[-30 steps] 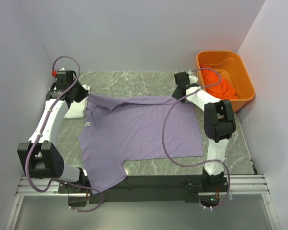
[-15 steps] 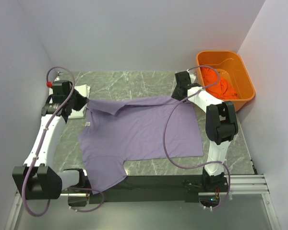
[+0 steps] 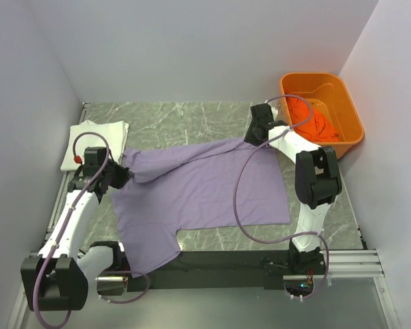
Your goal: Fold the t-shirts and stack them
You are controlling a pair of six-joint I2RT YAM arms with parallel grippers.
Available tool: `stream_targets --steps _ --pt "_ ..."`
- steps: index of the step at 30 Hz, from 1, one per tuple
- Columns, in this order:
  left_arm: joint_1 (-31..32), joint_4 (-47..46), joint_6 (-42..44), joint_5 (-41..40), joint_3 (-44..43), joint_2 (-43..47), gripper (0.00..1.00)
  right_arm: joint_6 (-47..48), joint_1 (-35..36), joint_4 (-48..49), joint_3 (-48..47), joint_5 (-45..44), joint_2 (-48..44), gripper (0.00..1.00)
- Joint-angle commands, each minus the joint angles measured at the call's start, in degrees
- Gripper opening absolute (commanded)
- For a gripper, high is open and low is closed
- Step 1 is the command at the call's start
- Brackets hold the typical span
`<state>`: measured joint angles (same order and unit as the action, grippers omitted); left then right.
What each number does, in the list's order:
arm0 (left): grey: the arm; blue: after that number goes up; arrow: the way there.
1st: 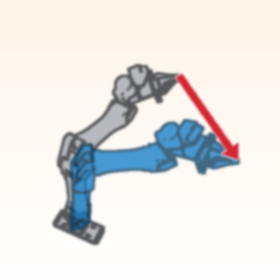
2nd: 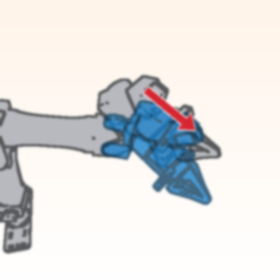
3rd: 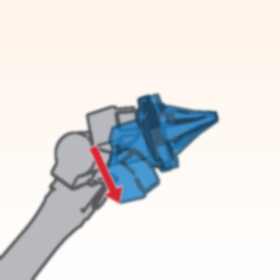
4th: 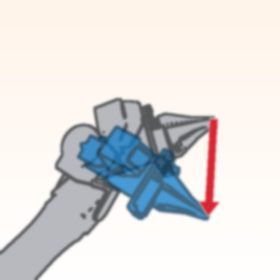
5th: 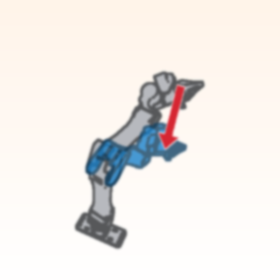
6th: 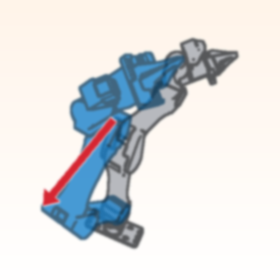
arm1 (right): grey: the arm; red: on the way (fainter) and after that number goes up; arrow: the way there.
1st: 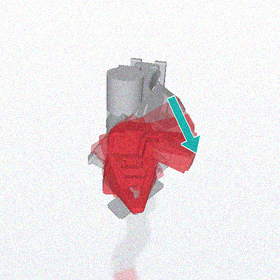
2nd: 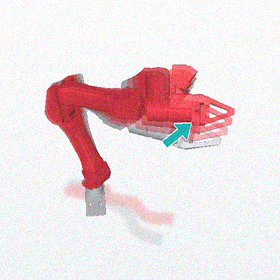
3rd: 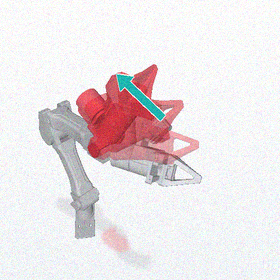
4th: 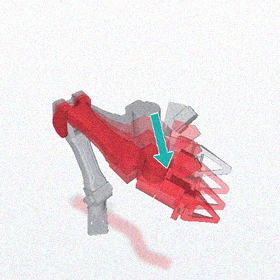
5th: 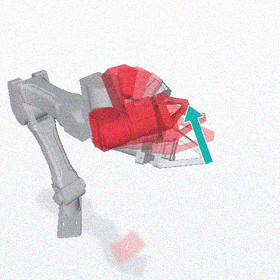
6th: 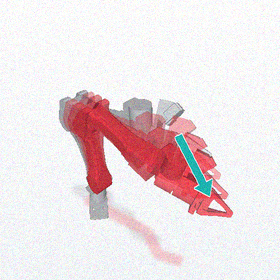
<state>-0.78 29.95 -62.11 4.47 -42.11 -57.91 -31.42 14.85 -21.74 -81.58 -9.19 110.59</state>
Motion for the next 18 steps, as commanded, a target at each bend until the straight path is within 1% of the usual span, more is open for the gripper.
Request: stream_targets --steps 1,8,14,17,18 --pt "0.2 -2.2 -2.4 -0.8 0.2 3.2 0.01 1.1 0.1 1.8 0.6 0.9 -3.9 0.41" --pt "0.3 -2.4 -5.7 -0.6 5.1 6.8 0.01 2.5 0.1 2.0 1.7 1.2 -5.8 0.42" --pt "0.9 -0.7 -6.7 -1.7 5.6 10.3 0.01 3.3 0.1 2.5 3.1 2.2 -7.1 0.43" --pt "2.1 -0.5 -7.9 -0.8 8.2 11.3 0.01 3.5 0.1 2.8 3.5 2.6 -7.5 0.42" --pt "2.3 -1.0 -8.8 0.6 9.1 11.5 0.01 3.4 0.0 2.8 3.7 2.8 -7.7 0.42"
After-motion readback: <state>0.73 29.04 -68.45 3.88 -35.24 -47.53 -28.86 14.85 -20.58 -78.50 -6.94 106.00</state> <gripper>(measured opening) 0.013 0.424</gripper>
